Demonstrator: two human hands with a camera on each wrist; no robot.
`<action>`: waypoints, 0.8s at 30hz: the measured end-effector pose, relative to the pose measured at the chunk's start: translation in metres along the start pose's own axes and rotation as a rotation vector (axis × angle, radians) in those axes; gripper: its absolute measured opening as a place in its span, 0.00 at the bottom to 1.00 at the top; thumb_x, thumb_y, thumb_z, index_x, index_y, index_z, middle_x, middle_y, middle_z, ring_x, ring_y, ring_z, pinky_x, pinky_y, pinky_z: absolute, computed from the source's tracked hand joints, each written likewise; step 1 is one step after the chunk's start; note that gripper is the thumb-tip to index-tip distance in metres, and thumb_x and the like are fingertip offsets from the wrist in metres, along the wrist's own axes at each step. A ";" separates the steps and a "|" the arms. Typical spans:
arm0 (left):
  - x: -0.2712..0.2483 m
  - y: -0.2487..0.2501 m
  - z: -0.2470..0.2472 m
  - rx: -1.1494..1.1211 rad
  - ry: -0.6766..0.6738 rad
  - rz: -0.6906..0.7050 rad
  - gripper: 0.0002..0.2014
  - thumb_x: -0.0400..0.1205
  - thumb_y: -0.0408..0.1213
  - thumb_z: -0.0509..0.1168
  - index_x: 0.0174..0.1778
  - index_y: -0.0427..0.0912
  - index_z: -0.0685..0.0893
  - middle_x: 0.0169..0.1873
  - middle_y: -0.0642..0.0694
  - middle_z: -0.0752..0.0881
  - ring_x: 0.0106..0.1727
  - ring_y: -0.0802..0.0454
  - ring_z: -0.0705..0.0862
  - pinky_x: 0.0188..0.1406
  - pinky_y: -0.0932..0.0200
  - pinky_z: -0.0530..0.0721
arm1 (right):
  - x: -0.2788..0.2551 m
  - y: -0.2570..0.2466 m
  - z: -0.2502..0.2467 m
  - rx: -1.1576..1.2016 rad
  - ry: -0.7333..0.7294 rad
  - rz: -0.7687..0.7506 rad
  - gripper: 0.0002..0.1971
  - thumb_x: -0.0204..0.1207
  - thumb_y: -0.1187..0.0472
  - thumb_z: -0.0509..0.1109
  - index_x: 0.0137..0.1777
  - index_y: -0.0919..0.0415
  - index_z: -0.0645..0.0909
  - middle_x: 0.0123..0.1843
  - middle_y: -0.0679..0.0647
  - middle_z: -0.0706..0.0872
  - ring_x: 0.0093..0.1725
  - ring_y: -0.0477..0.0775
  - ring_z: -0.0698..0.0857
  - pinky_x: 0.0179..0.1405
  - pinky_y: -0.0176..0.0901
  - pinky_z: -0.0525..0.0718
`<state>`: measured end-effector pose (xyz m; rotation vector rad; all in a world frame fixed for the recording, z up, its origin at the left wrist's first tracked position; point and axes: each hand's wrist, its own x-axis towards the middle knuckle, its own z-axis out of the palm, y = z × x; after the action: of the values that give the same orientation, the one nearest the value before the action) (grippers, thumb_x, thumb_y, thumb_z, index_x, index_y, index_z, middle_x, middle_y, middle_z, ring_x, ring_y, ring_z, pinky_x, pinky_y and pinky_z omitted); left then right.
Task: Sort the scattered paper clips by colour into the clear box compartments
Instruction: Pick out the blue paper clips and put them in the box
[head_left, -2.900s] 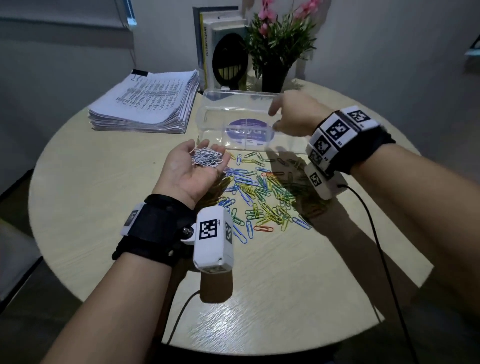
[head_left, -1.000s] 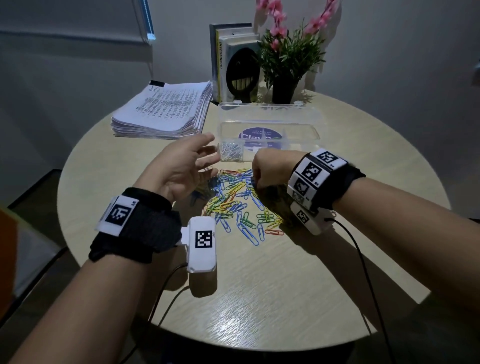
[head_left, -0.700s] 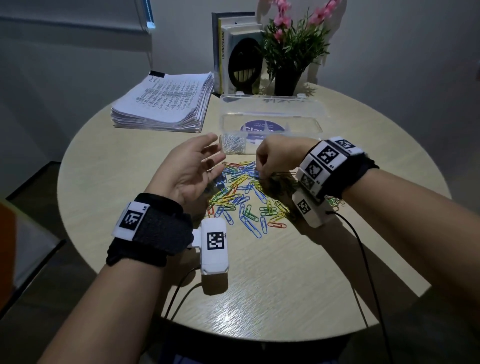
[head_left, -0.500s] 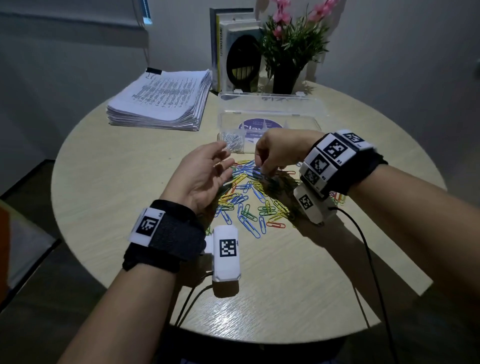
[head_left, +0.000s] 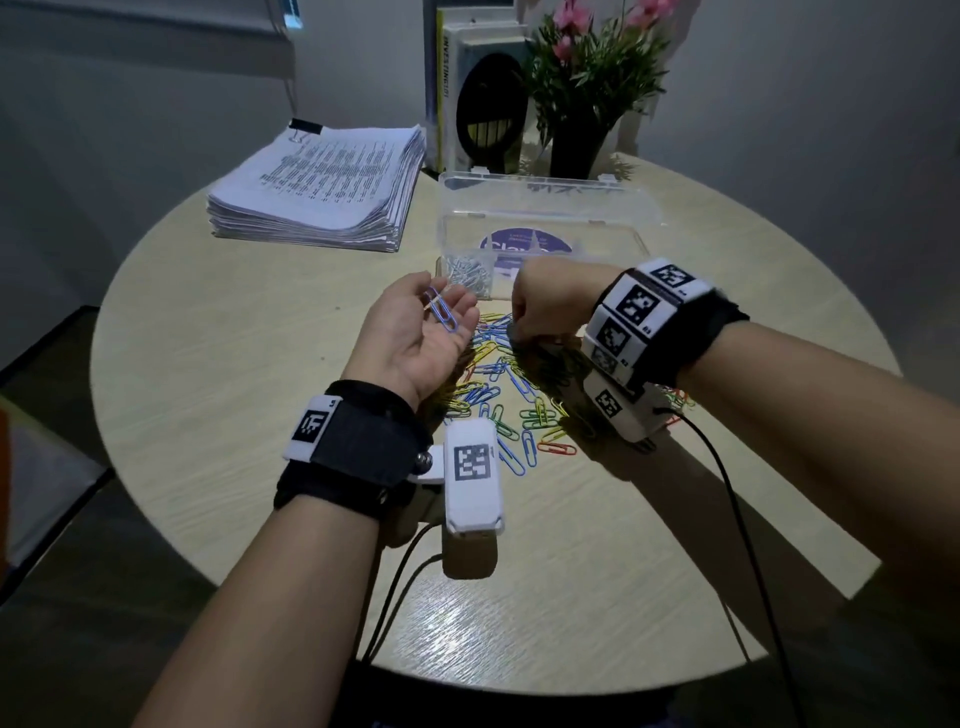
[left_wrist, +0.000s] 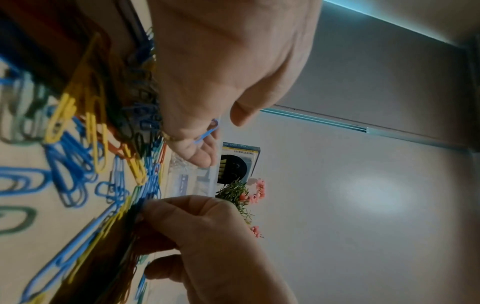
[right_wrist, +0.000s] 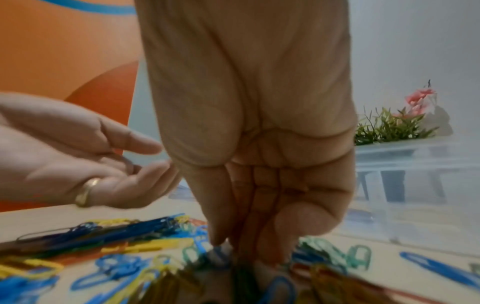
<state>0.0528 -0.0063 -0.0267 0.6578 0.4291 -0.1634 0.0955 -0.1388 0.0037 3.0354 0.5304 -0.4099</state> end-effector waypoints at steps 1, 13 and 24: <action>0.002 0.001 0.001 -0.006 -0.001 0.007 0.12 0.87 0.38 0.53 0.39 0.38 0.74 0.37 0.40 0.79 0.38 0.48 0.80 0.42 0.58 0.80 | 0.004 0.000 0.004 -0.006 0.023 0.015 0.13 0.71 0.59 0.74 0.50 0.69 0.88 0.47 0.64 0.90 0.37 0.55 0.80 0.31 0.41 0.79; 0.010 -0.003 -0.009 0.000 -0.008 0.028 0.10 0.86 0.35 0.55 0.40 0.38 0.75 0.37 0.40 0.79 0.38 0.48 0.81 0.43 0.59 0.80 | 0.007 0.000 0.005 0.093 0.053 -0.028 0.11 0.73 0.62 0.70 0.51 0.65 0.88 0.47 0.60 0.89 0.41 0.54 0.81 0.34 0.37 0.77; 0.011 0.001 -0.013 -0.031 -0.016 0.034 0.12 0.86 0.37 0.54 0.40 0.38 0.75 0.37 0.39 0.80 0.38 0.48 0.81 0.44 0.59 0.80 | 0.011 -0.008 0.007 -0.019 0.064 -0.070 0.12 0.70 0.63 0.72 0.47 0.73 0.87 0.44 0.68 0.88 0.37 0.58 0.79 0.35 0.42 0.75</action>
<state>0.0589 0.0024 -0.0397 0.6327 0.4045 -0.1295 0.1006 -0.1282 -0.0059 3.0270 0.6424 -0.3090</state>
